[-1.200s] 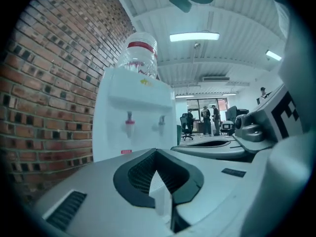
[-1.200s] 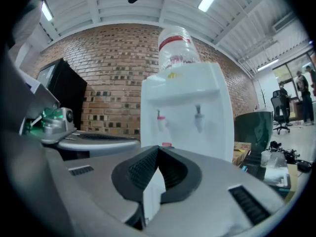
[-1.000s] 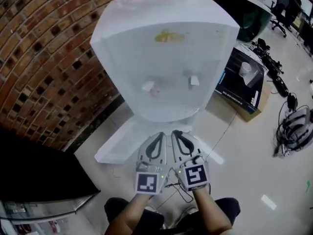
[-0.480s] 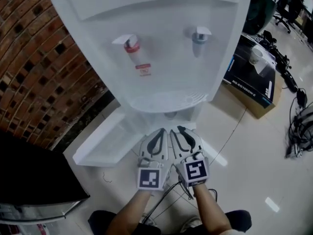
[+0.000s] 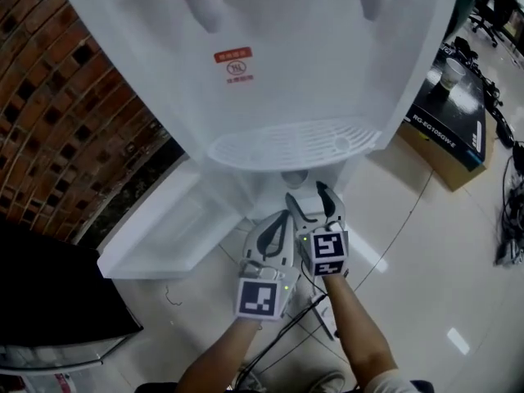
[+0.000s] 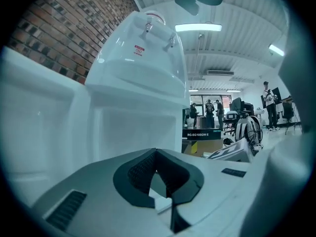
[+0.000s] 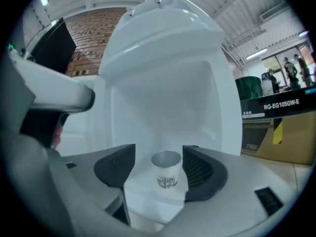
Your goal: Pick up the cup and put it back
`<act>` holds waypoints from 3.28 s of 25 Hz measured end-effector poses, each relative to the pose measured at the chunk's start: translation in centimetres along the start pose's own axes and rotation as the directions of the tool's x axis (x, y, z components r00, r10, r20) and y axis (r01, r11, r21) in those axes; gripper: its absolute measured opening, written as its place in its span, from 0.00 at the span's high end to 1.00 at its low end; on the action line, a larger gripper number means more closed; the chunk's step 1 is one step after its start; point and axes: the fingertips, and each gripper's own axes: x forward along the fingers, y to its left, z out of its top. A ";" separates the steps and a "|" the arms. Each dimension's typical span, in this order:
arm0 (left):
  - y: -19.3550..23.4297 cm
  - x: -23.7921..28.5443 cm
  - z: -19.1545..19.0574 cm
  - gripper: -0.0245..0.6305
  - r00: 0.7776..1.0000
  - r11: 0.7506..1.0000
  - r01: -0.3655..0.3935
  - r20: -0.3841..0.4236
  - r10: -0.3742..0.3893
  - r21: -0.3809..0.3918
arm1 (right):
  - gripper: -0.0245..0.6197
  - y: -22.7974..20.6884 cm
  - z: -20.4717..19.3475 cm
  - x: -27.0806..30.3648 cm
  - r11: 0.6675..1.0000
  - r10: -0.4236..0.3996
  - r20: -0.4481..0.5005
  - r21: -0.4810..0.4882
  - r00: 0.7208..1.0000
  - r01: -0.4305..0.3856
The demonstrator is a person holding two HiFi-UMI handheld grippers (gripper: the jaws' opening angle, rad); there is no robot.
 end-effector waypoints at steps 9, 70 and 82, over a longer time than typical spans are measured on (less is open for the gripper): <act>2.0 1.1 -3.6 0.98 0.998 0.999 -0.031 -0.046 0.030 -0.016 | 0.42 -2.3 -5.5 6.8 0.999 -0.025 -0.071 0.019 0.997 0.027; -2.5 -10.1 40.5 0.98 0.995 0.996 -0.070 0.077 0.066 0.054 | 0.49 12.5 42.8 -23.8 1.000 -0.005 0.107 0.003 0.994 0.005; -6.6 -15.0 58.4 0.98 0.999 0.998 -0.048 0.019 0.047 0.032 | 0.49 15.5 61.0 -32.6 0.997 0.030 0.062 -0.066 0.998 -0.026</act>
